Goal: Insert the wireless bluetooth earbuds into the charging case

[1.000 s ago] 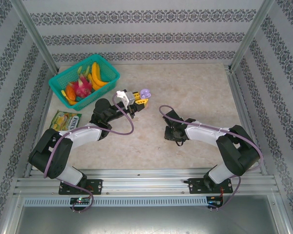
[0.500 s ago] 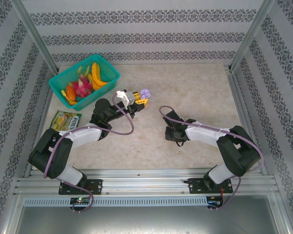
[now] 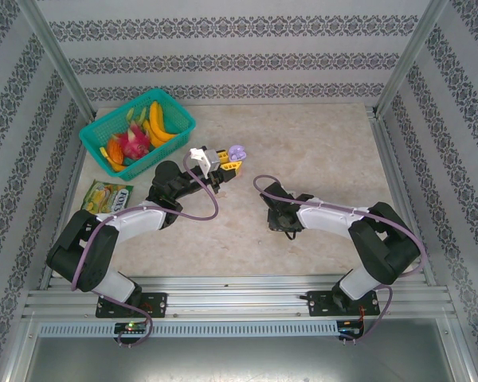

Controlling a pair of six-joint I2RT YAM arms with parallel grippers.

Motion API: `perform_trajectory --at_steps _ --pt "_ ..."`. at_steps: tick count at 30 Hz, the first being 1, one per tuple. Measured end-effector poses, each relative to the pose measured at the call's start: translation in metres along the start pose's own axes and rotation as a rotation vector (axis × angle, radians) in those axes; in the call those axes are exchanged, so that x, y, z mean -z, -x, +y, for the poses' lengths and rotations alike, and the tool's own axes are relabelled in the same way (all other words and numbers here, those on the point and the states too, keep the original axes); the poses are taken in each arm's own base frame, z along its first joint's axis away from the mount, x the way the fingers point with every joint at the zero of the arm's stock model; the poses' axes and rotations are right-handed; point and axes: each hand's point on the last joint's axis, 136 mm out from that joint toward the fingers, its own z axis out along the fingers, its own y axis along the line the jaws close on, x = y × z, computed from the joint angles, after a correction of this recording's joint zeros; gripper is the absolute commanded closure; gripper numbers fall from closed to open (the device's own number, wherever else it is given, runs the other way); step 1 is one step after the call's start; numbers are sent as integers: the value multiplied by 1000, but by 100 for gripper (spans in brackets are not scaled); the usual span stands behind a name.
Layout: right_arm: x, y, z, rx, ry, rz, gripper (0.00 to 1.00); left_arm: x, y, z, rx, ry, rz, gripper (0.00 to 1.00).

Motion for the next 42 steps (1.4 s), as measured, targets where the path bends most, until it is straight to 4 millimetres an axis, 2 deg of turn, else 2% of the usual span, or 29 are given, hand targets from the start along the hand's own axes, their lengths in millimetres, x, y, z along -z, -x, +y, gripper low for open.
perform_trajectory --at_steps 18,28,37,42 --pt "2 0 -1 3 -5 -7 82 0 0 0 0 0 0 100" --pt "16 -2 7 -29 109 -43 82 0 0 0 0 0 0 100" --pt "54 35 9 -136 257 -190 82 0 0 0 0 0 0 100" --pt "84 61 5 -198 347 -288 82 0 0 0 0 0 0 100"
